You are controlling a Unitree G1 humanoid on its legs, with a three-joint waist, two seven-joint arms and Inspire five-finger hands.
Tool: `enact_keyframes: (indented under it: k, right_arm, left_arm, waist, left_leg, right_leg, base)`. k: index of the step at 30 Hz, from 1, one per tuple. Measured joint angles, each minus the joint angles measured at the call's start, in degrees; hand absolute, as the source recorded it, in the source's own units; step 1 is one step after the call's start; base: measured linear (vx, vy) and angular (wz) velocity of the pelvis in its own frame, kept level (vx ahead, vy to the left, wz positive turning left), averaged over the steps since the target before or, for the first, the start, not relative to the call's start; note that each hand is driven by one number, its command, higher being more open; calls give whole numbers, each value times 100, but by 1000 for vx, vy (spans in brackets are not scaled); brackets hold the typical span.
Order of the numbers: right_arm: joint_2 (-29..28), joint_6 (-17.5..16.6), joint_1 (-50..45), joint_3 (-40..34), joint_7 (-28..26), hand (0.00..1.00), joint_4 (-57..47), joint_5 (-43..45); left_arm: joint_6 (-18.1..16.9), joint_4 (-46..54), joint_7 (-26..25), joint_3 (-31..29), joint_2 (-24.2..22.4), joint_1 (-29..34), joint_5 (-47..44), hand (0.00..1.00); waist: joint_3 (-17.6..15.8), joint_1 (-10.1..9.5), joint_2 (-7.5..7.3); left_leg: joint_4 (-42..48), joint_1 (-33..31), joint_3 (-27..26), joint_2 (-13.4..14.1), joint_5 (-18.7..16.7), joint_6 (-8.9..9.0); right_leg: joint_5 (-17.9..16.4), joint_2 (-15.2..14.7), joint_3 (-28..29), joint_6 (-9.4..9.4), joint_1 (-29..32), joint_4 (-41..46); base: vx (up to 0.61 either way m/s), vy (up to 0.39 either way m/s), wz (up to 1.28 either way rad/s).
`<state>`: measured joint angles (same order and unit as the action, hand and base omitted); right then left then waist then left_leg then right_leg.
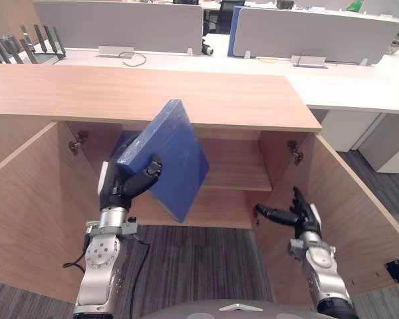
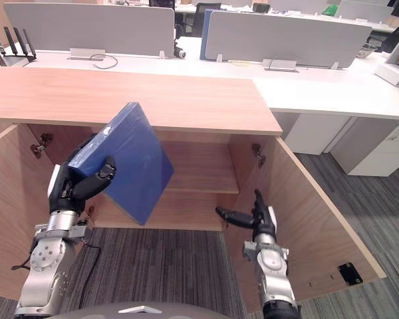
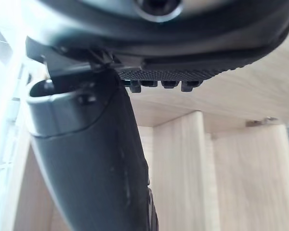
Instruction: Walk over to the cabinet, pick up the folder, carry it to the office cabinet, place the folder inside the office cabinet, then close the office cabinet door
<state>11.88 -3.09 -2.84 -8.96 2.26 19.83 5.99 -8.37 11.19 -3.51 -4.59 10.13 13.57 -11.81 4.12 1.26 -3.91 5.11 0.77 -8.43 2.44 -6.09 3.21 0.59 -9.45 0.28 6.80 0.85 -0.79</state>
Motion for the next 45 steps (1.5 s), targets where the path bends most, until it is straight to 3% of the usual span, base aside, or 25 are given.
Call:
enact_keyframes:
  k: [6,11,18,21,27,33,45]
  right_arm:
    - [420,-171,377,3,-371,100,-719,470]
    - [849,-361,921,347,-692,100,-891,704]
    - [1387,-362,1655,1504,-1107,100,-800,1050]
    - [1492,-371,1859,1890,-1296,100,-779,1304]
    - [1569,-372,2165,2423,-1512,100,-592,1572]
    - [1802,-371,2488,2725,-1643,100,-586,1800]
    - [2145,-369,2633,2867,-1921,100,-457,1944]
  left_arm:
    - [2,0,179,-81,128,36,-343,0]
    - [1,1,600,207,325,-24,-687,0]
    - [-1,-498,1464,1304,1441,-586,-1623,0]
    - [0,-693,1747,1513,1591,-748,-1791,0]
    - [0,-1012,1873,1720,2042,-1075,-2209,0]
    - [-3,-1211,1901,1782,2169,-1376,-2370,0]
    - [-14,-1308,2064,1730,2258,-1541,-2418,0]
  waist:
    - [-42,-46,18]
    - [-143,-110,89]
    - [-158,-107,110]
    - [-164,-88,114]
    - [-173,-108,111]
    - [-224,-115,29]
    - [-233,-109,11]
  left_leg:
    - [94,-25,0,4,-55,-4]
    - [334,-144,16,13,-166,-19]
    - [423,-226,74,12,-169,-18]
    - [429,-231,74,11,-169,-19]
    - [448,-245,73,13,-169,-18]
    - [464,-286,69,13,-167,-21]
    - [461,-289,-9,17,-167,-21]
  right_leg:
    - [0,0,11,0,10,51]
    - [0,-10,8,0,19,71]
    - [12,-15,-15,-6,30,58]
    - [19,-16,-10,-14,32,58]
    - [33,-15,-7,-21,32,44]
    - [112,-14,0,-47,20,-45]
    - [175,-8,112,-83,72,-65]
  base:
    - [0,0,0]
    - [-34,9,1]
    - [-9,-2,3]
    - [-23,-2,0]
    - [-5,-1,0]
    - [0,0,0]
    - [-17,-2,-3]
